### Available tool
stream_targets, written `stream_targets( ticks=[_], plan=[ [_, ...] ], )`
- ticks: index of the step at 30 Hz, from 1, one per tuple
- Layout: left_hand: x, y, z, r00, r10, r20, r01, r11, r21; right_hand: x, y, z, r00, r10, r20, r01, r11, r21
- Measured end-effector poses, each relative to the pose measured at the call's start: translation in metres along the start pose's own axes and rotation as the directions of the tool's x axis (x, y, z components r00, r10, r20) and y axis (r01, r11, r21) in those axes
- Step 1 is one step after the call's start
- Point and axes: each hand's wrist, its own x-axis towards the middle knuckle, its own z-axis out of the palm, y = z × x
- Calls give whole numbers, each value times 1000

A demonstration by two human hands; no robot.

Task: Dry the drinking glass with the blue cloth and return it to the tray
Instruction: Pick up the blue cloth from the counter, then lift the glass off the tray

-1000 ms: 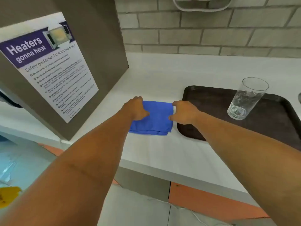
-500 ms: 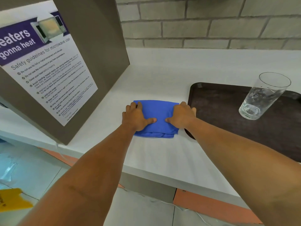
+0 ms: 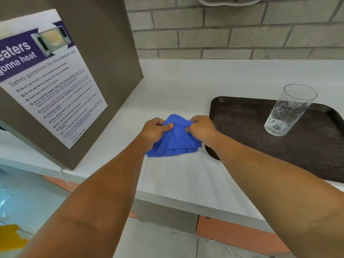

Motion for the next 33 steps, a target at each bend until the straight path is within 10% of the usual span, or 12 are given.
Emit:
stream_targets(
  ticks=[10,14,20,27,33],
  plan=[
    [-6,51,41,970,67,232,51,883,-468,-39,6,-65,988,126,89,-144,543,827],
    [-7,66,75,967,57,248,80,858,-507,-61,54,-99,953,266,-146,-79,683,726],
    [-12,86,119,961,92,262,49,872,-486,-75,135,-145,668,394,-631,40,828,560],
    [-15,98,150,967,40,252,79,891,-446,-46,146,-195,889,127,-439,154,821,550],
    [-18,109,164,977,51,206,43,905,-424,-29,144,-203,924,88,-373,130,843,521]
  ],
)
